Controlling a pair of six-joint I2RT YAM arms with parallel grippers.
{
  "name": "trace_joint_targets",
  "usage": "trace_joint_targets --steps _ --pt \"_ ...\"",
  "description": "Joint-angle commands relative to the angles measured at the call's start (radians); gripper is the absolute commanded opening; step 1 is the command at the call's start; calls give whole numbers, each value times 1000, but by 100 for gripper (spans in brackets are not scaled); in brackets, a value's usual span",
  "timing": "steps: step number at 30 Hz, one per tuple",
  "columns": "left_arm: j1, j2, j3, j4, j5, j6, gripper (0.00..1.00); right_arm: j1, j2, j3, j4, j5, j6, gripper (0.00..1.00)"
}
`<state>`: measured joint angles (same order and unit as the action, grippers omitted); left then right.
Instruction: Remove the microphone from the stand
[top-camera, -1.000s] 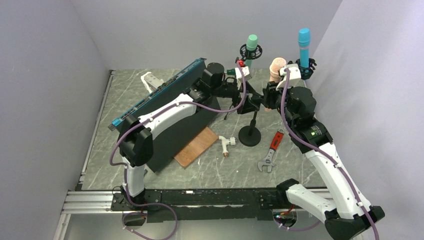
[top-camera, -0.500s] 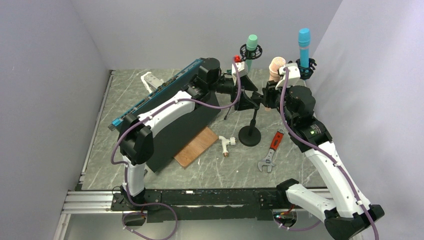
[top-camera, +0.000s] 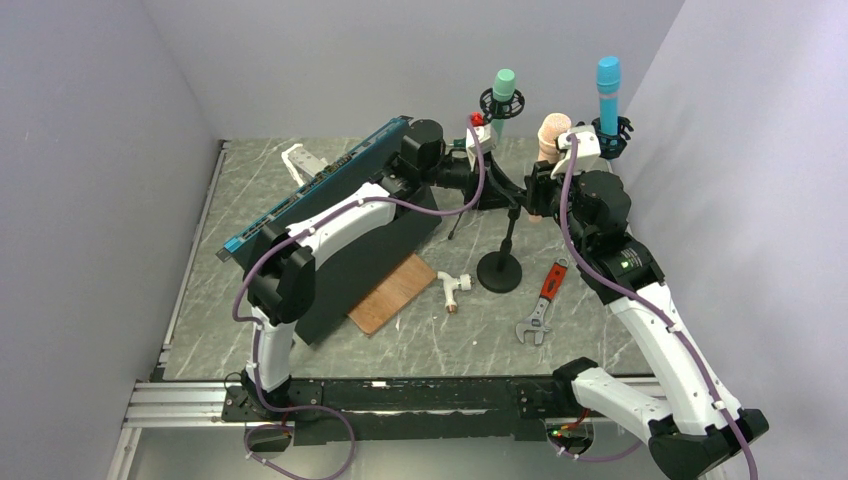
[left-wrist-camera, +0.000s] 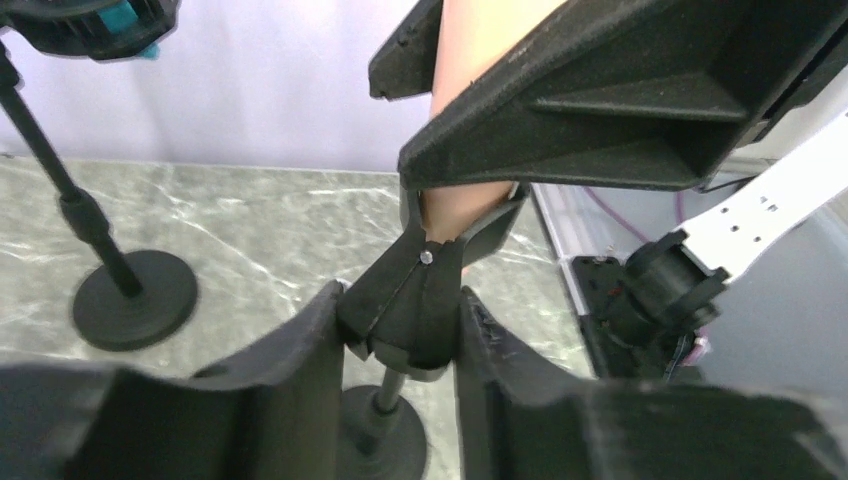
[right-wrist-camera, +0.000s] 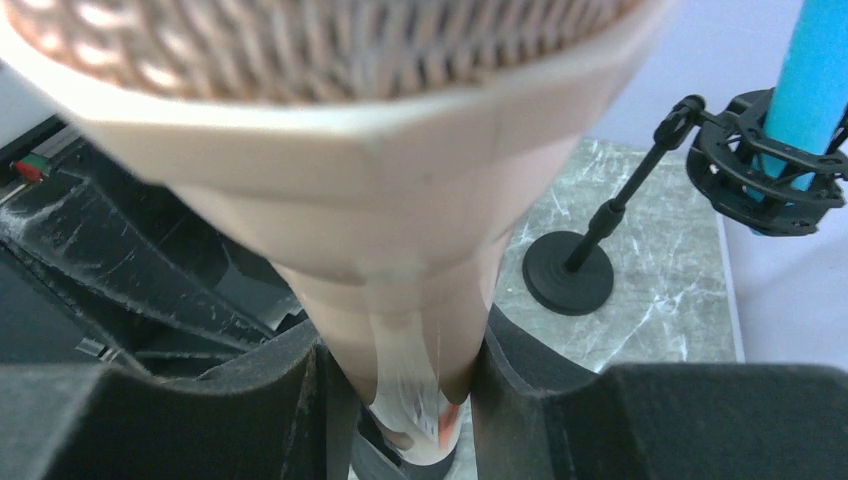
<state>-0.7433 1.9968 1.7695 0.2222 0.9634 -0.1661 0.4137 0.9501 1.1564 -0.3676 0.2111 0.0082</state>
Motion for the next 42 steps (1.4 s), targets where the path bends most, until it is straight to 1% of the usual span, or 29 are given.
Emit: trace_joint_targets --steps 1,2,3,10,16,18,23,24,25,27,28,30,32,35,38,39,42 --pt "-2 -6 21 63 7 -12 15 5 7 26 -34 -13 13 0" --pt "-2 -7 21 51 -6 -10 4 5 6 27 -35 -13 13 0" --pt "-3 -11 17 46 -15 -9 0 5 6 30 -34 -12 14 0" --pt "-3 -40 -23 26 -43 7 0 5 7 77 -35 1 20 0" --pt "-2 -53 -42 20 -47 8 0 5 9 164 -61 62 1 0" --pt "-3 -57 -44 10 -52 14 0 5 8 202 -69 81 -29 0" --pt "-2 -58 -29 -21 -74 1 0 5 -8 276 -89 87 -32 0" --pt "-3 -56 -19 -33 -81 -6 5 5 -16 282 -93 80 -28 0" --pt "-3 -54 -11 -46 -88 -16 15 5 -22 286 -94 67 -20 0" --pt "-3 -53 6 -68 -101 -35 44 5 -44 283 -97 36 -10 0" --pt "-4 -56 13 -78 -103 -42 53 6 -52 279 -100 16 19 0" --pt "-3 -71 18 -98 -118 -50 81 5 -66 271 -112 -31 46 0" --pt "-3 -95 11 -112 -130 -46 98 5 -70 267 -128 -77 68 0" --pt "-3 -141 -2 -145 -160 -27 99 5 -65 271 -162 -147 93 0" --pt "-1 -199 -24 -215 -262 5 99 6 -62 269 -194 -235 93 0" --pt "0 -224 -40 -263 -296 15 99 5 -60 265 -205 -262 93 0" --pt "7 -338 -124 -312 -397 37 99 6 -54 254 -236 -332 104 0"
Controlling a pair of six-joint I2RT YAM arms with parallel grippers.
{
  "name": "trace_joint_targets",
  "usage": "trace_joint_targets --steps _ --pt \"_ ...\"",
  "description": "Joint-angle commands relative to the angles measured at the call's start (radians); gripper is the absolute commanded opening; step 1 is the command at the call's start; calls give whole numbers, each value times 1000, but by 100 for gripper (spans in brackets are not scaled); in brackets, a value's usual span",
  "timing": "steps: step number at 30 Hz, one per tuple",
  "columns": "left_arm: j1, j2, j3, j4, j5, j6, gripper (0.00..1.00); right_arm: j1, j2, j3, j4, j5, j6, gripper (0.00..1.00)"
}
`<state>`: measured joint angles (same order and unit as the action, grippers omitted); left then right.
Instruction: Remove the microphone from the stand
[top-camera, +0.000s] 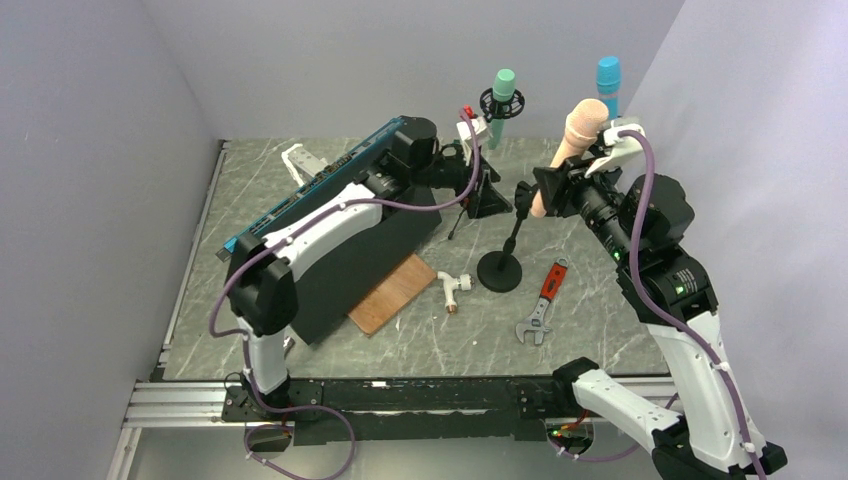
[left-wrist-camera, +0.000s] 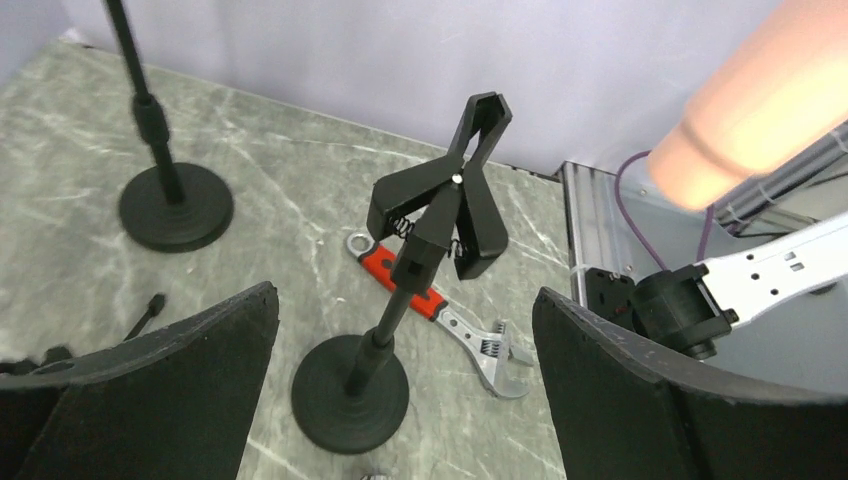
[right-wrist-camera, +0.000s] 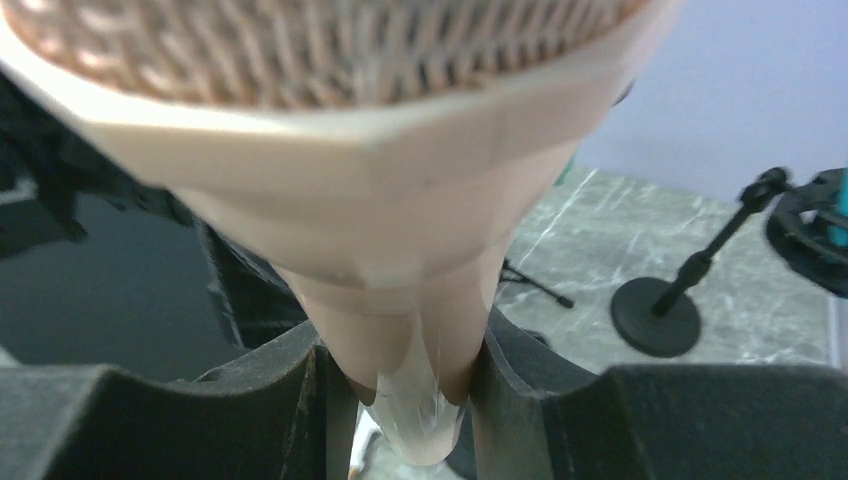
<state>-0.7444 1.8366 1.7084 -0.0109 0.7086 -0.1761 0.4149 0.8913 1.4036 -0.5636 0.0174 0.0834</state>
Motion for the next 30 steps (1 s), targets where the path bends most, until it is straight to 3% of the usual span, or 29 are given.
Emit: trace_joint_targets --steps 1,5,8,13,17,21,26,30 --pt "10 -220 -98 -93 -187 51 100 4 7 1 -46 -176 31 0" --pt "20 -386 -216 -185 -433 66 100 5 8 -52 -31 -358 43 0" --pt "22 -506 -270 -285 -698 88 99 5 7 -113 0 -506 44 0" --pt "39 -691 -353 -366 -1131 80 99 39 24 -243 42 -557 49 0" --pt "54 -864 -503 -252 -1223 112 100 139 67 -307 46 -495 36 0" --pt "60 -1021 -628 -107 -1268 145 99 319 159 -327 -31 -307 -35 0" --pt "62 -1112 -683 -15 -1349 261 100 538 335 -349 -80 -52 -73 0" --pt "63 -1148 -717 58 -1401 397 99 664 439 -356 -88 44 -122 0"
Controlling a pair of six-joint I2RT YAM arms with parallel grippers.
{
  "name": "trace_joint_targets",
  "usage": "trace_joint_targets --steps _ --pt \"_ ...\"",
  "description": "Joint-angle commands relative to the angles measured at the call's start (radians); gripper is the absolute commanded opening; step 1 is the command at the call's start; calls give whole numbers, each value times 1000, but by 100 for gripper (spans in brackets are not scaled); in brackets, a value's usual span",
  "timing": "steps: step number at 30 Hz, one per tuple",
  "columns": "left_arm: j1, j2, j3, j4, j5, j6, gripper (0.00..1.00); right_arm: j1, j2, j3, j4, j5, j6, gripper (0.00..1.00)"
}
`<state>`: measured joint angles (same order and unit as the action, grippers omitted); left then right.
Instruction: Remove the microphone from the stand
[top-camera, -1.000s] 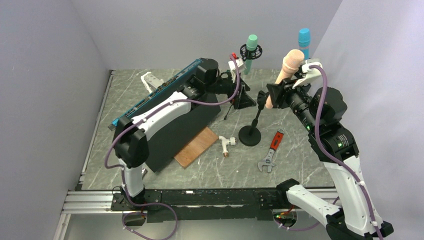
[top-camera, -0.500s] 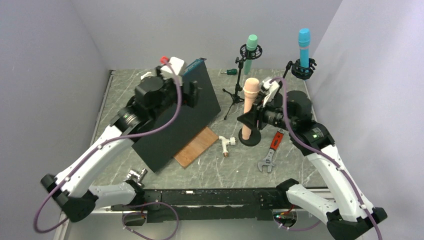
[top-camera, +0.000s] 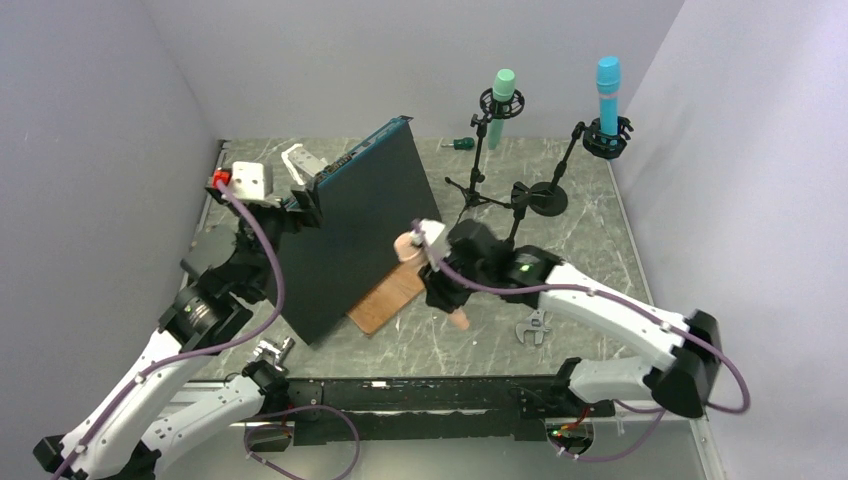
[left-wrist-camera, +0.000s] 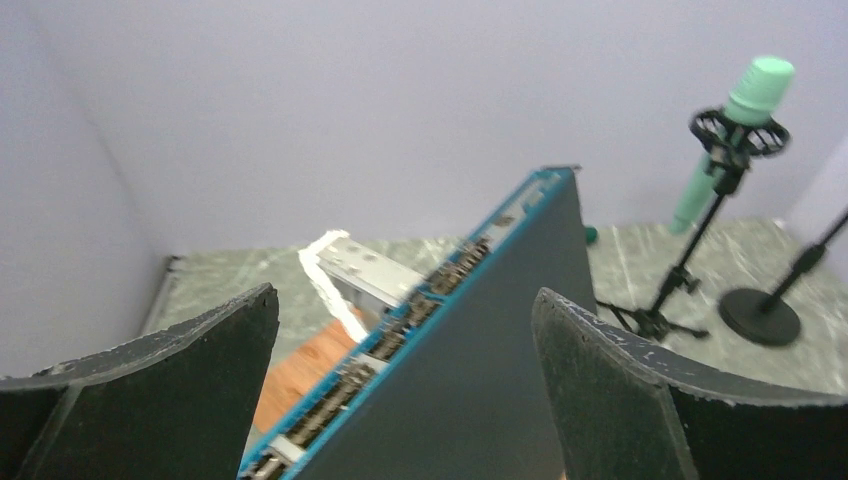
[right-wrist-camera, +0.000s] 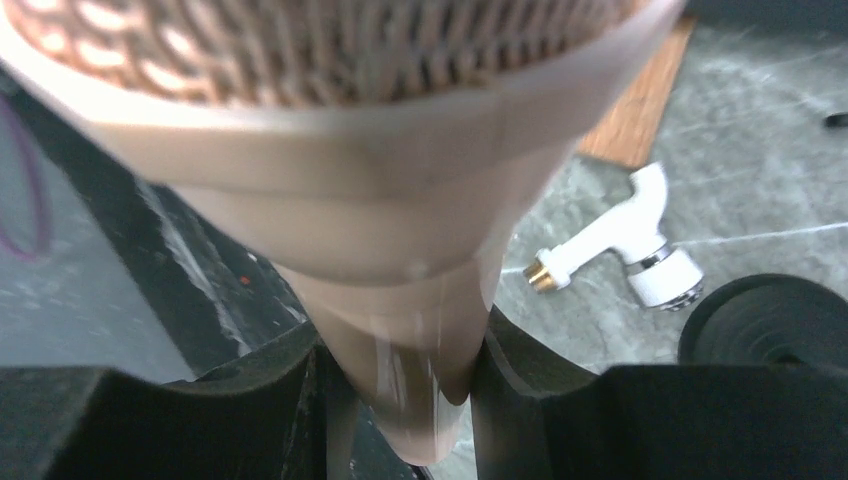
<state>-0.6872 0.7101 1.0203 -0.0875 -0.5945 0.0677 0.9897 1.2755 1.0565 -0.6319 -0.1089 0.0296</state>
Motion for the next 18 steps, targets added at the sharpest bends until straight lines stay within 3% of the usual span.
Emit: trace_joint_targets --steps 1,5,11,18 --pt "6 -29 -40 155 -109 182 99 115 80 -12 -21 171 -89 0" --pt "6 -67 -107 251 -131 279 99 228 206 -18 -56 223 -173 0" --pt "8 -106 -169 272 -127 334 99 349 380 30 -72 288 -229 0" --pt "6 -138 -185 252 -124 363 99 400 493 70 -51 359 -290 0"
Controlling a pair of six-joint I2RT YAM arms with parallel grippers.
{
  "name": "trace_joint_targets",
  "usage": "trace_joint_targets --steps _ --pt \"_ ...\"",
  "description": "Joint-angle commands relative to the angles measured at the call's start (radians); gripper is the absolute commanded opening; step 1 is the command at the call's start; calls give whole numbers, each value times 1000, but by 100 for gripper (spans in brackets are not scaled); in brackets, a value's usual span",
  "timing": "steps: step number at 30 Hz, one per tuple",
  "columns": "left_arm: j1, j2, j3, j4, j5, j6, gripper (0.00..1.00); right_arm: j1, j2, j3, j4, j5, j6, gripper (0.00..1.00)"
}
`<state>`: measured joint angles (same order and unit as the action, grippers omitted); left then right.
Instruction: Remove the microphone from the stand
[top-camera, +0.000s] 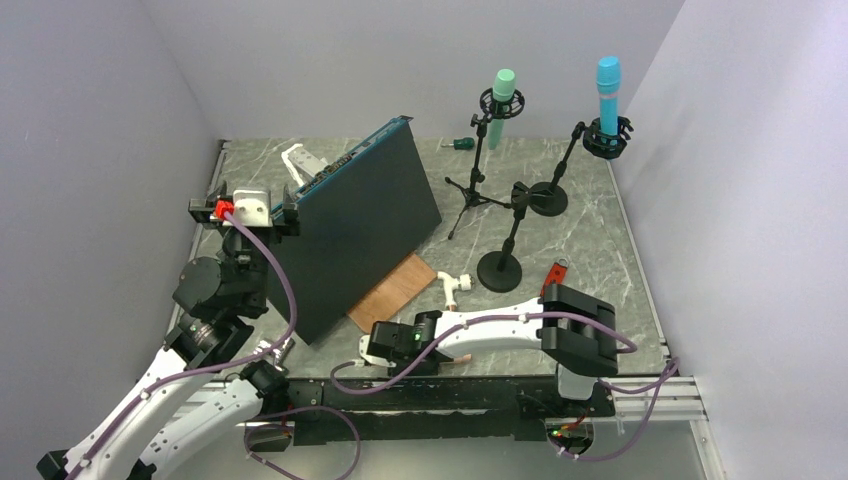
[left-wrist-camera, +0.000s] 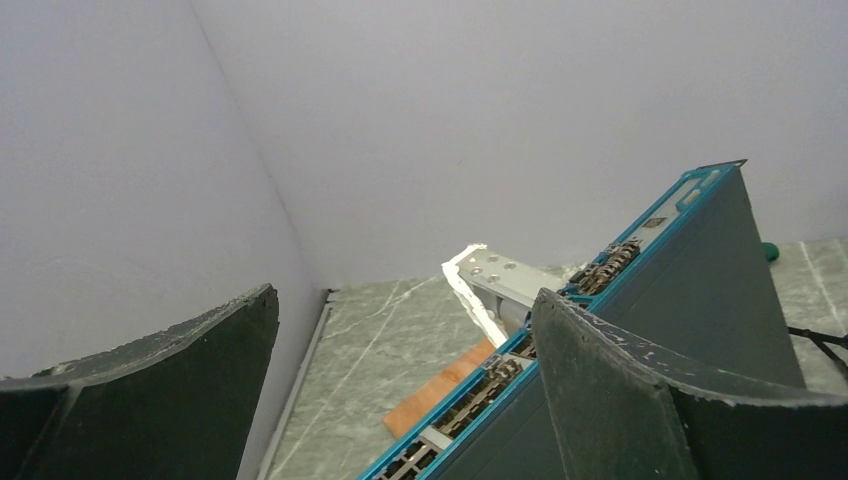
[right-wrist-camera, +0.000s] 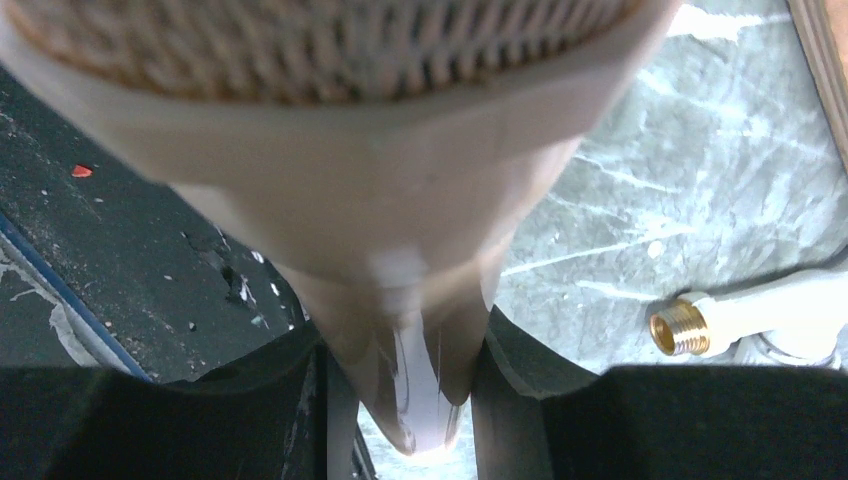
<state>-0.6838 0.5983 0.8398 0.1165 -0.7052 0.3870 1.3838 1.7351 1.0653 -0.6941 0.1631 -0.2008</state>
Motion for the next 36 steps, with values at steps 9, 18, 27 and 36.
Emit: trace_joint_targets --steps 9,18,27,36 --pt "6 -74 -34 79 -12 55 100 4 112 81 28 105 -111 12" --pt "9 -63 -25 55 7 38 99 -3 147 76 38 79 -124 31" --pt "23 -43 -23 46 10 17 99 -17 126 64 55 14 -120 51" --pt "40 -11 -33 46 36 -13 99 -21 93 55 67 54 -103 55"
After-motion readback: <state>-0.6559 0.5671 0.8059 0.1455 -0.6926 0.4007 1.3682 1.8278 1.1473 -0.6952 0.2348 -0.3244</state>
